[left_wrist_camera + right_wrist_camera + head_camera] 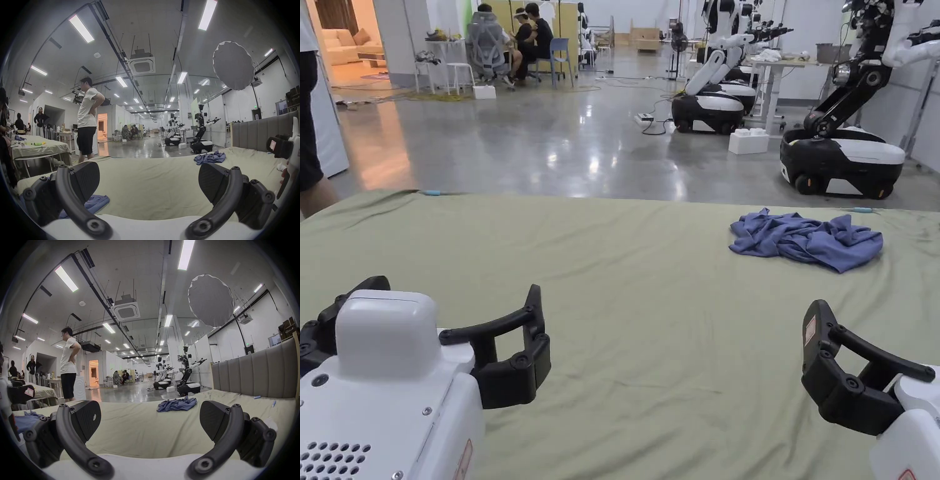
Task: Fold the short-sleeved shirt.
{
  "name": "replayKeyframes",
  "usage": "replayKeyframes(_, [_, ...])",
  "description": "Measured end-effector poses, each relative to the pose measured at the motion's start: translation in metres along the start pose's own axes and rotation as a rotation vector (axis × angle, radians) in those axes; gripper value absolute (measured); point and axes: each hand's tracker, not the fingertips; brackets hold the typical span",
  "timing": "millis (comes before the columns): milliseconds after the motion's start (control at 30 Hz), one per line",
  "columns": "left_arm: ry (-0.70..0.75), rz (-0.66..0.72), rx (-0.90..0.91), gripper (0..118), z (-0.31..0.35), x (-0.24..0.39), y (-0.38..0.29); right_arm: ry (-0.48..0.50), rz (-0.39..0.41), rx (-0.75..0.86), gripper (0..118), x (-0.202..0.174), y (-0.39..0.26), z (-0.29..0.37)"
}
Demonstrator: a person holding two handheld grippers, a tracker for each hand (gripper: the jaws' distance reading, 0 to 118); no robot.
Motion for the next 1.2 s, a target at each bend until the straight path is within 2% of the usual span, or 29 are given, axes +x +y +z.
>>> replayKeyframes(167, [-0.024,0.034,-0.004,118,0.001,-0.001,0.009,0.013,0.005,-0.010,118,-0.002,-0.001,0.000])
replayKeyframes(600, [-0.039,-0.015,0.020,118,0.002,0.004,0.014,0.032,0.018,0.007,118,-0.005,-0.002,0.000])
replayKeyframes(700, [-0.089,-0.010,-0.022,118,0.003,0.003,0.011,0.054,0.043,-0.009,118,-0.007,0.002,0.001])
replayKeyframes(733, [-0.116,-0.011,-0.018,113,0.004,0.004,0.011,0.063,0.049,-0.014,118,-0.008,0.003,0.002])
replayKeyframes(767, [-0.116,-0.016,-0.003,85,0.005,0.005,0.011,0.076,0.055,-0.009,116,-0.010,0.003,0.003])
replayKeyframes(800, [-0.100,-0.025,0.002,37,0.004,0.007,0.010,0.088,0.060,0.009,100,-0.011,0.003,0.005])
replayKeyframes(833, [-0.060,-0.050,-0.003,0,0.003,0.010,0.010,0.069,0.070,0.035,34,-0.013,0.001,0.005])
replayKeyframes(867, [-0.069,-0.038,0.000,0,0.003,0.013,0.010,-0.020,0.075,0.048,3,-0.015,0.000,0.002])
replayKeyframes(933, [-0.099,-0.037,-0.026,0,0.002,0.015,0.015,0.053,0.023,-0.005,3,-0.008,0.001,0.004])
replayKeyframes(967, [-0.106,-0.041,-0.025,0,0.003,0.017,0.015,0.039,0.007,-0.019,3,-0.007,0.000,0.002])
replayKeyframes(1100, [-0.091,-0.071,-0.035,0,0.005,0.023,0.014,0.027,0.040,-0.022,3,-0.008,-0.007,0.003])
replayKeyframes(1200, [-0.067,-0.041,-0.063,0,0.008,0.013,0.014,0.074,0.009,-0.034,3,-0.017,-0.008,-0.001])
